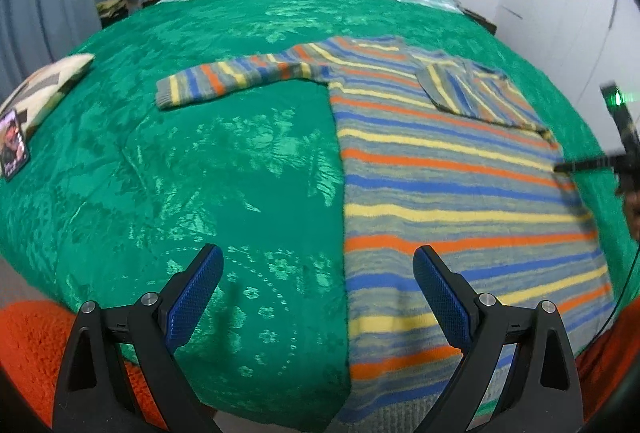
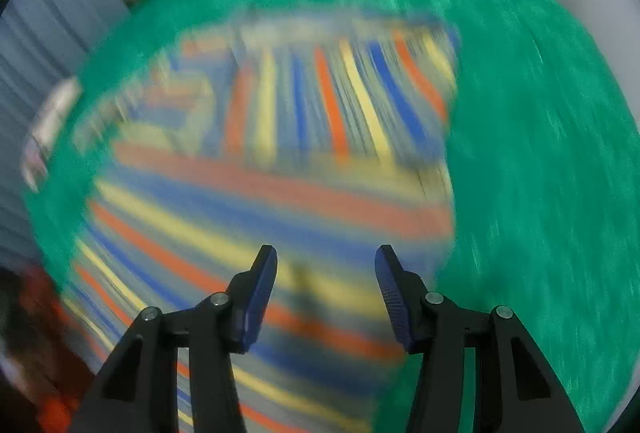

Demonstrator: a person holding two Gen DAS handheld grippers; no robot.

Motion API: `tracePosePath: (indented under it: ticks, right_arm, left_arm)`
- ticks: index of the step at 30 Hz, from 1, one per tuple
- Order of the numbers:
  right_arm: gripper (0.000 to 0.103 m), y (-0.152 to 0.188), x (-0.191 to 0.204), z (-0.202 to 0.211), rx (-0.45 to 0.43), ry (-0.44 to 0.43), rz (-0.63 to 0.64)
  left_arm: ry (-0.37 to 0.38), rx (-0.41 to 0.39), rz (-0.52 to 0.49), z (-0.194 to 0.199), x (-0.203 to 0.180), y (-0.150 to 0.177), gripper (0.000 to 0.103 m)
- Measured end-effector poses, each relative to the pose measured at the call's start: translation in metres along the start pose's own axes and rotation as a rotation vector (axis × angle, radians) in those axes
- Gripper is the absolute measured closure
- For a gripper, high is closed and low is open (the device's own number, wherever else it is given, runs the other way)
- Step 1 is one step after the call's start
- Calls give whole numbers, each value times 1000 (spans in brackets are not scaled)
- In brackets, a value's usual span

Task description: Fold small clothes

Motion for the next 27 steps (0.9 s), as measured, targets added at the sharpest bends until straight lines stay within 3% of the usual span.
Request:
tracePosePath:
  ticks: [2,5,12,18,20,27]
  right_arm:
    - [56,31,-16,-3,27,98,-11]
    - [56,56,-22,22,-41,183,-49]
    - [54,100,34,58,-135,107,11]
    - [54,121,69,48,-177,50,-14]
    - [48,127,78,43,-186,39,-23]
    - [45,137,100,27,-178,73,-18]
  left_arm:
    - [-9,-11,-27,2,-5,1,7]
    - [-10,-26,-53,4,-9,2,7]
    - [-4,-38,-106,7,-23,4,7]
    - [-13,-52,-137,10,-25,6,6]
    - [-14,-51,-133,10,-24,6,6]
    - [-19,-41,-112,10,-19,6,5]
Point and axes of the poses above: each gripper's, at about its wrist camera, not at the fingertips, and z roughly against the way its jaws point, x to its left, y to its underside, the point moved 2 cm from there along -z, roughly the way its jaws point, and after that the axes turned 15 degrees about -y, right-handed, at the moved point
